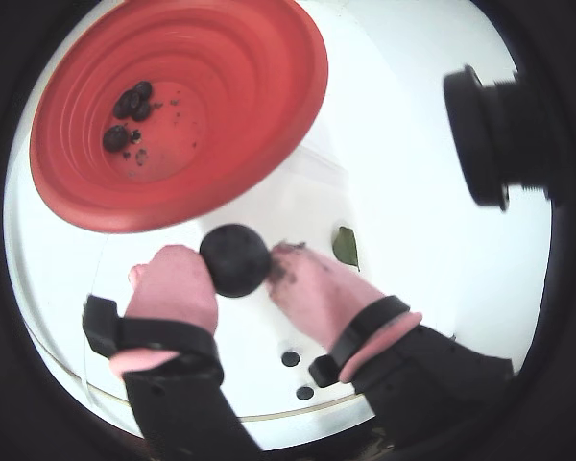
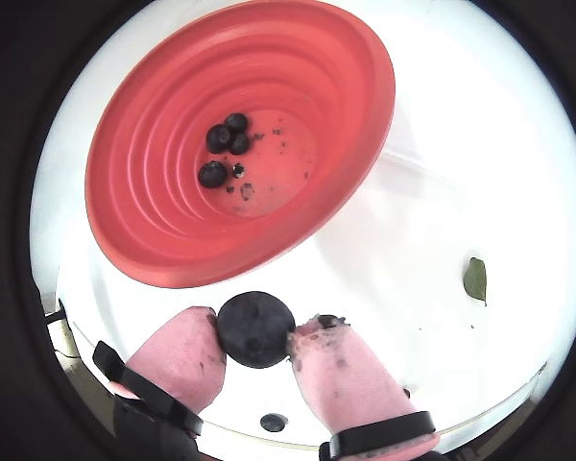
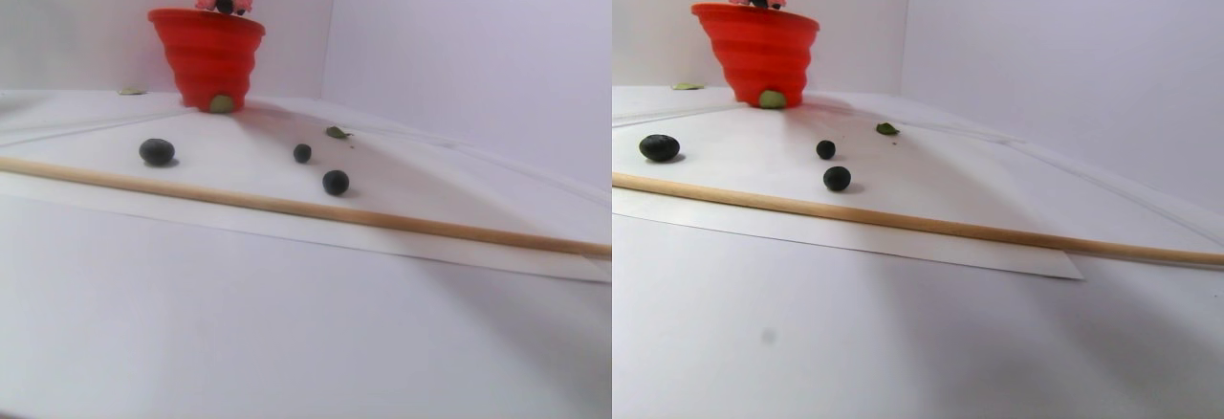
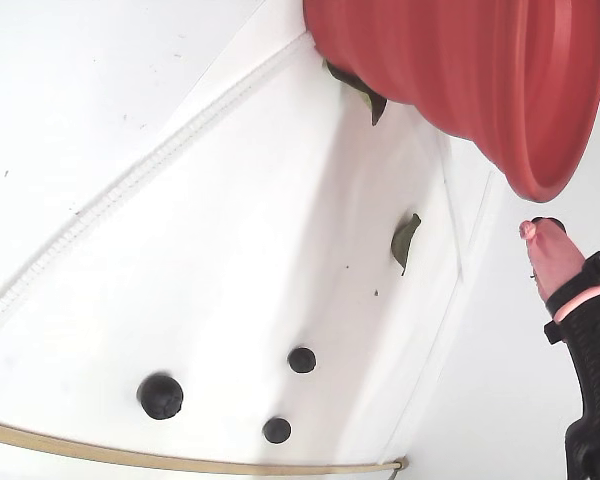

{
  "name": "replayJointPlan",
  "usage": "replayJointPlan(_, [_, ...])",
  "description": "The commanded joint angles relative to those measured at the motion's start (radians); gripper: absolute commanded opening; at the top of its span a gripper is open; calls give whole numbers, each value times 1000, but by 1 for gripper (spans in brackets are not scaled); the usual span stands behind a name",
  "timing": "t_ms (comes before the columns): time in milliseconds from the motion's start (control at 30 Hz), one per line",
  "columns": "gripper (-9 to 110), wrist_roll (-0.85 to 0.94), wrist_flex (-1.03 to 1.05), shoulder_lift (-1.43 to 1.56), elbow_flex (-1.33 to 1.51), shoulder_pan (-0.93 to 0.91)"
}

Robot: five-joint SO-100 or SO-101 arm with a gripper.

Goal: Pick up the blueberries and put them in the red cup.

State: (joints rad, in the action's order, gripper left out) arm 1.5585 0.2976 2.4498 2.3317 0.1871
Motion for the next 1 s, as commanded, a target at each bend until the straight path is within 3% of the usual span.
replayJointPlan(0, [13,17,0,103,-103,5])
replayJointPlan(500, [13,20,-6,89,-161,41])
replayJointPlan(967, [13,51,-140,-29,-169,57])
